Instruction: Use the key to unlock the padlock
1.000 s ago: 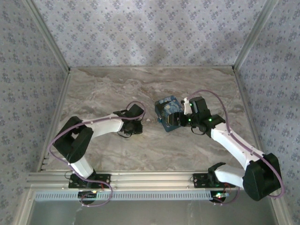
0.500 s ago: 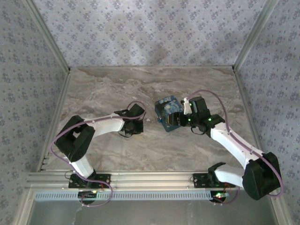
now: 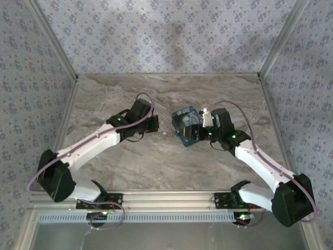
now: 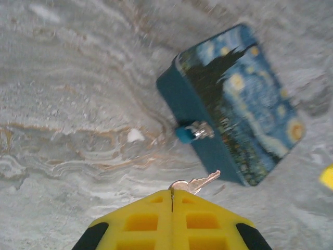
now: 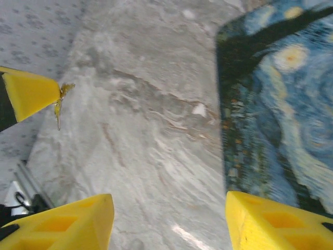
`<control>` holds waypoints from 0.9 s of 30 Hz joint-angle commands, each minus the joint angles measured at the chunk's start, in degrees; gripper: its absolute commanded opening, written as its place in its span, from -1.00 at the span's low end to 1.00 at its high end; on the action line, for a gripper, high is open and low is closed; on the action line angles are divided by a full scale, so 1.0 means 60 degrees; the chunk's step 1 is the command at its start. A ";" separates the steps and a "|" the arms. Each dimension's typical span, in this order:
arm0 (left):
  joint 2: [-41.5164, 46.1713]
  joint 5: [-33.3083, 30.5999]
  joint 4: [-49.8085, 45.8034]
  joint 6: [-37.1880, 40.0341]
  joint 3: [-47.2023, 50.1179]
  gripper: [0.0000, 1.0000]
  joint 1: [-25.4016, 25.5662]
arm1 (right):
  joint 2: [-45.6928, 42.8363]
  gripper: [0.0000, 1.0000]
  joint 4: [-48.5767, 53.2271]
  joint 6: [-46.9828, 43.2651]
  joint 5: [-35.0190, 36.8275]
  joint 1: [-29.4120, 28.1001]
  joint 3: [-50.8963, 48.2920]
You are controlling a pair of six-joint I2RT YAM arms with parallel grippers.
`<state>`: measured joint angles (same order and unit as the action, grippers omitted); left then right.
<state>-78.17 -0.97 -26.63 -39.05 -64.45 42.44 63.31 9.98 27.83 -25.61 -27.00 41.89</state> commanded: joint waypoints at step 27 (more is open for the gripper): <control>0.2267 0.0365 0.3076 -0.2362 0.0968 -1.00 0.0321 | 0.0874 -0.21 -0.6448 0.2745 0.1169 -0.2027 0.0424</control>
<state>-66.30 -0.19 -10.63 -52.10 -59.09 44.05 68.64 -24.71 43.81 -20.58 -39.24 41.65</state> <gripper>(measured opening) 0.041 0.396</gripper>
